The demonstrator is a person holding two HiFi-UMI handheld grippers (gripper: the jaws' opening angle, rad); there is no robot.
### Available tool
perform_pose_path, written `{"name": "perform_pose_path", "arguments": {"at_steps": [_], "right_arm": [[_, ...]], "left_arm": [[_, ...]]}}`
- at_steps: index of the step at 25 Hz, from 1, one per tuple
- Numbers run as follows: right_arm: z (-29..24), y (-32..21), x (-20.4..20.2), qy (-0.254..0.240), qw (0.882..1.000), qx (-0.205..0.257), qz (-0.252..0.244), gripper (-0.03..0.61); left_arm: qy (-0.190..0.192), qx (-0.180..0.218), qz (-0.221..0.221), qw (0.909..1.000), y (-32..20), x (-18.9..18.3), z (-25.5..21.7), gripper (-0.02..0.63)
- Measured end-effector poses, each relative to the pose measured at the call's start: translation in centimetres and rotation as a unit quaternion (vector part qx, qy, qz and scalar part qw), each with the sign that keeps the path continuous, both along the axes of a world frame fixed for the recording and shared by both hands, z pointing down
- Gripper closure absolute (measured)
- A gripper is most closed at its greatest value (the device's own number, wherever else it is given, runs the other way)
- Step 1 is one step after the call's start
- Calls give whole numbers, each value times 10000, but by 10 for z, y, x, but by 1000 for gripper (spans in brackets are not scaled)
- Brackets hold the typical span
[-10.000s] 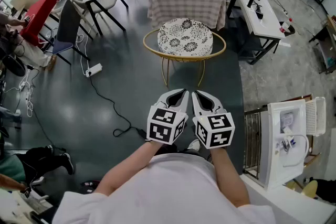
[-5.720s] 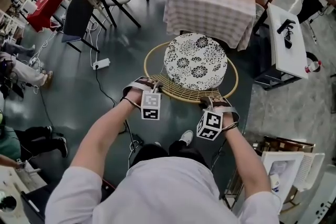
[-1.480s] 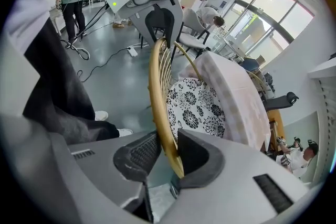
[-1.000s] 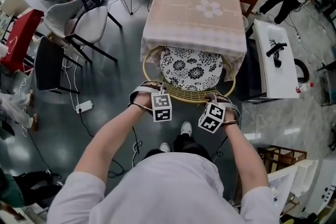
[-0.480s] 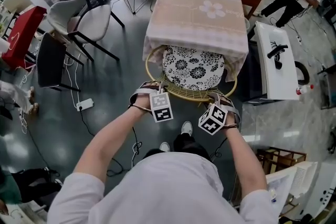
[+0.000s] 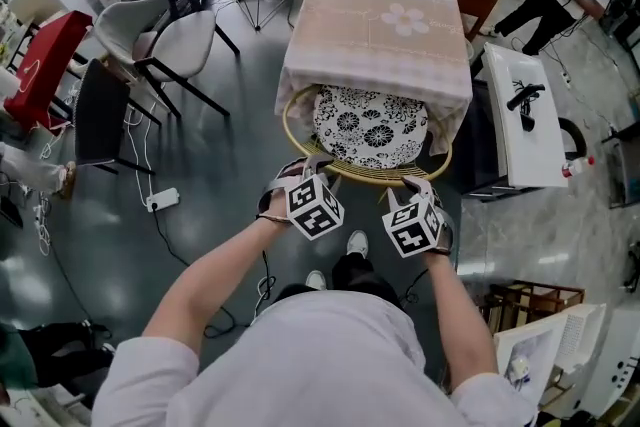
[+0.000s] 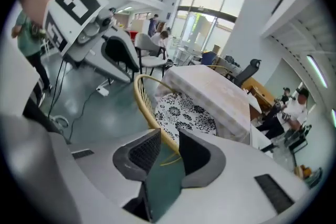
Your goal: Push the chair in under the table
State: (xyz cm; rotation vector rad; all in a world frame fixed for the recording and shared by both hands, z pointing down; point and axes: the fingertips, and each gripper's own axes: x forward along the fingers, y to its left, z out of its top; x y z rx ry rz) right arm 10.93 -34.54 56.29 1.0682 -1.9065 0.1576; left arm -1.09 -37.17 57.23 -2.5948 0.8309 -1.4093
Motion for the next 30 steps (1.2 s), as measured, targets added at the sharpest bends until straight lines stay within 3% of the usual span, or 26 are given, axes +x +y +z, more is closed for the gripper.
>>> {"name": "perform_pose_path", "arguments": {"at_steps": [3,6,13,23,30], "right_arm": [[-21,7,-9,-720,9958,99,554,489],[-40,16,-18,-1295,9867,259,950,505],[-75,40,-37,-2172,9652,552,1348,526],[-107,75,-54,-2798,9451,739,1520,575],[-105,85,-54,-2897,9405,781,1598,575]], "left_arm": [[780,-320,-428,9955,14,9,-16,515],[1459,-553,-765,9848,30,16,-31,539],[2543,-807,-1231,9559,56,24,-66,575],[3291,-954,-1474,9278,94,32,-98,607],[3358,-991,-1419,9259,102,38,-99,607]]}}
